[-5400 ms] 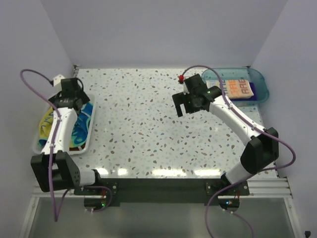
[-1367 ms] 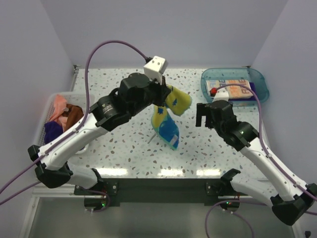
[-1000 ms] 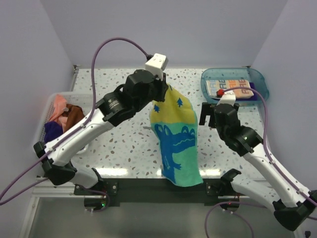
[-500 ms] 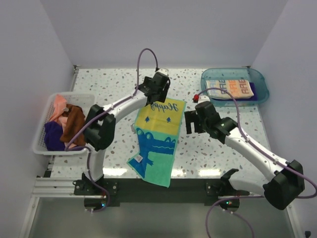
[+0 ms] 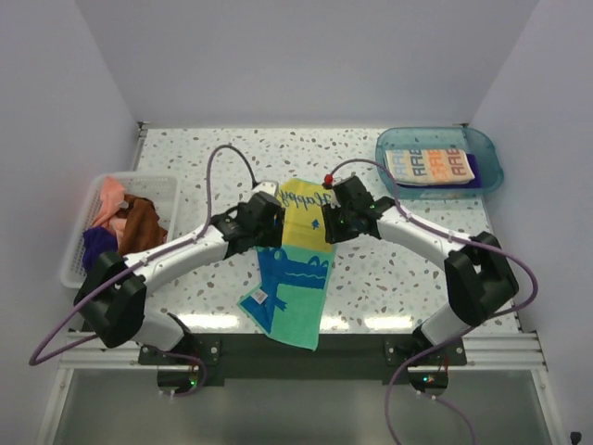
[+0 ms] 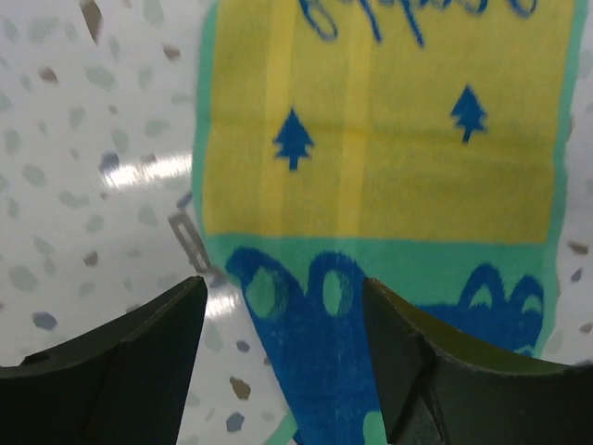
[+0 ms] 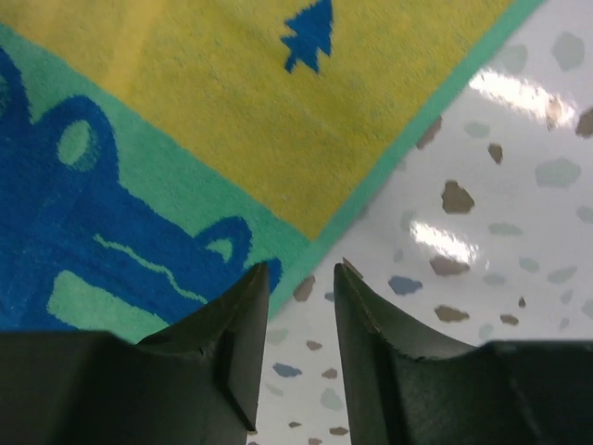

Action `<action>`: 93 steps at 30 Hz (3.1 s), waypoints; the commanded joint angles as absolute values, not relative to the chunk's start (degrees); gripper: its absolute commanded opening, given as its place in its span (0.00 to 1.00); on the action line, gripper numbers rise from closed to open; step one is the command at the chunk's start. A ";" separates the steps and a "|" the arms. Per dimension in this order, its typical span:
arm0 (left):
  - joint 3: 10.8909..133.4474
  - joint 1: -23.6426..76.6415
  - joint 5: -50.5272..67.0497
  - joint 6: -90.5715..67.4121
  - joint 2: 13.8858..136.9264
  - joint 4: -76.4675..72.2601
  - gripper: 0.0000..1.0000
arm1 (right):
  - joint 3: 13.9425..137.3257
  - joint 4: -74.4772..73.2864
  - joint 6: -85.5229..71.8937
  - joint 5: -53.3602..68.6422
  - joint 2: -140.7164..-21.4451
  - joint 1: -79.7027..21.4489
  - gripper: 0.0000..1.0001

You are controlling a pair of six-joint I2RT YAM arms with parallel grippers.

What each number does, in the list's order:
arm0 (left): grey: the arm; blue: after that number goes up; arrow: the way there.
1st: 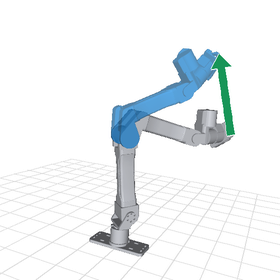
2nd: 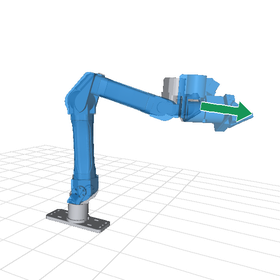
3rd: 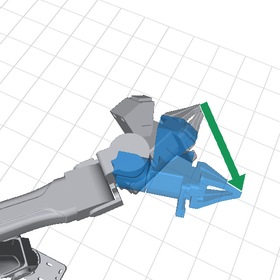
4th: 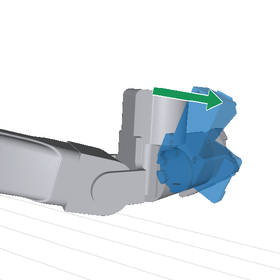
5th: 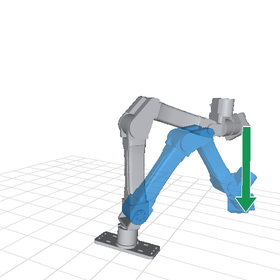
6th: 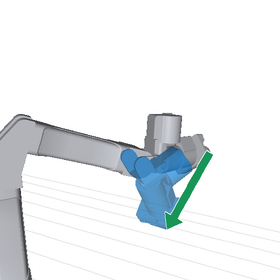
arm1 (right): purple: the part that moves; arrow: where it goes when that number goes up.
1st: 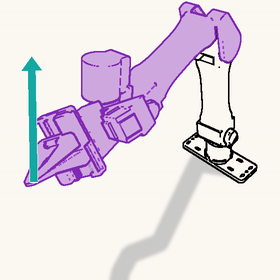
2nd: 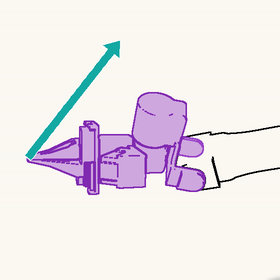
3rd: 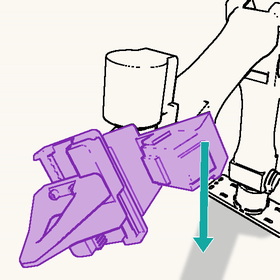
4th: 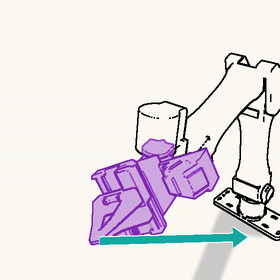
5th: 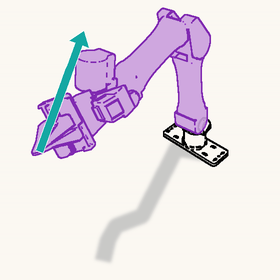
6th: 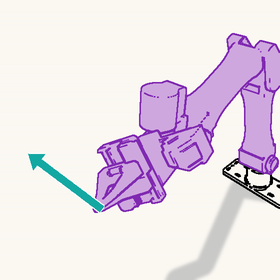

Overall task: Fold and stack the towels
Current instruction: Flatten out the crumpled towel

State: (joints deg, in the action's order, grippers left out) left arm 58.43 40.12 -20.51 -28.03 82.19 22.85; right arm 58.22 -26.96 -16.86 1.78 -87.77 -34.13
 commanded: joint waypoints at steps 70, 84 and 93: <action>60.74 53.26 -13.72 -37.53 93.51 33.49 0.43 | 63.28 -27.25 -16.44 2.64 -93.95 -26.89 0.40; 44.67 55.54 -0.28 -46.75 86.32 33.84 0.42 | 66.35 -23.73 -15.47 2.54 -102.83 -26.89 0.39; 47.44 62.76 1.79 -49.48 79.63 36.29 0.53 | 67.50 -26.72 -13.62 3.08 -101.78 -27.07 0.39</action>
State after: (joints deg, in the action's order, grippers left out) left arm 43.75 63.29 2.39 -47.44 82.91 34.24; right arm 65.47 -26.02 -15.40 2.57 -103.15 -26.74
